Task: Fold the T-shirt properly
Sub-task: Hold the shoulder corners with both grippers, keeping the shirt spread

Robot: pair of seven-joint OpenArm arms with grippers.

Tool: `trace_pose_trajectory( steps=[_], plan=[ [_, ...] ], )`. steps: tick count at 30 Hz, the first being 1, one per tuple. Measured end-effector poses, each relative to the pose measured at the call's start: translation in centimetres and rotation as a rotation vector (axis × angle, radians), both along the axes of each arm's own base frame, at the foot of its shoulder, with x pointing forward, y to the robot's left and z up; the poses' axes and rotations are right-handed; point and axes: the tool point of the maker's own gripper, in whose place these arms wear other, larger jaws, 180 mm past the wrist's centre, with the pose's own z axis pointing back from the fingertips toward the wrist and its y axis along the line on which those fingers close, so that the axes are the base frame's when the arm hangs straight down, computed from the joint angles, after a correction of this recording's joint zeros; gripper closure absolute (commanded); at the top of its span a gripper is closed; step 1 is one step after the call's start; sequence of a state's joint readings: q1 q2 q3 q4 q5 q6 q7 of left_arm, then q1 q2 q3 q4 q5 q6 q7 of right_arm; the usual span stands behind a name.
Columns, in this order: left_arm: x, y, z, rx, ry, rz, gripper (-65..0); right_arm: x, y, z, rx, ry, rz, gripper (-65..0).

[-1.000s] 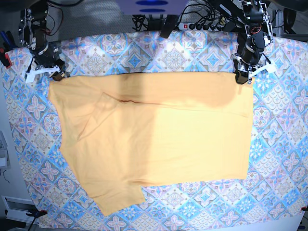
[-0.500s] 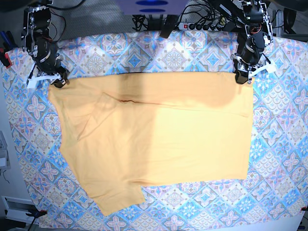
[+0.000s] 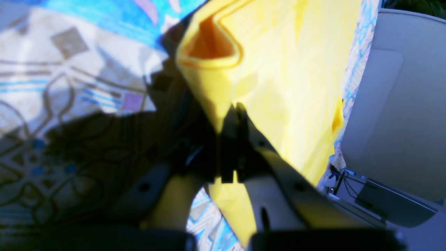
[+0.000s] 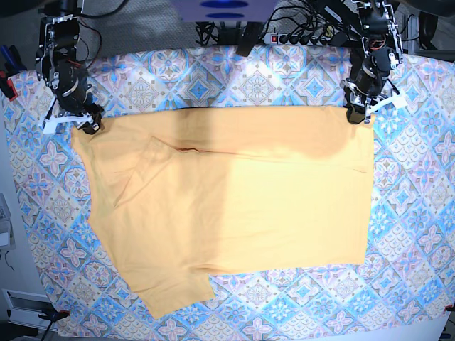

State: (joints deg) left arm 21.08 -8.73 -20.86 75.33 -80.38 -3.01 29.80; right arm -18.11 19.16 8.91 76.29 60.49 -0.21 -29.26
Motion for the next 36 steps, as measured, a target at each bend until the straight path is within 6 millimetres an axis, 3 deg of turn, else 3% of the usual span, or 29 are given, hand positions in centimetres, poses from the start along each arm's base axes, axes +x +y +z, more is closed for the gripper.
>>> trace_pose_trajectory(
  steps=[5,13,18,21,24,36],
  plan=[
    [0.1,0.0,0.0,-0.001,0.001,0.001,0.0,0.3,-0.2,-0.3,0.004,0.001,-0.012,-23.6],
    [0.1,0.0,0.0,0.000,-0.002,0.000,0.0,-0.4,0.2,-0.1,0.116,-0.029,-0.087,-29.4],
    [0.1,0.0,0.0,0.000,-0.001,0.000,0.0,-0.6,0.4,0.3,0.121,-0.035,-0.077,-41.9],
    [0.1,0.0,0.0,-0.002,-0.001,-0.001,0.0,-1.6,-0.4,0.7,0.114,-0.038,-0.097,-47.3],
    [0.1,0.0,0.0,0.002,0.000,-0.001,0.0,-2.5,-1.1,1.0,0.093,-0.030,-0.110,-48.0],
    [0.1,0.0,0.0,0.002,0.000,-0.002,0.0,-2.1,-0.1,1.0,0.111,-0.048,-0.124,-48.2]
  ],
)
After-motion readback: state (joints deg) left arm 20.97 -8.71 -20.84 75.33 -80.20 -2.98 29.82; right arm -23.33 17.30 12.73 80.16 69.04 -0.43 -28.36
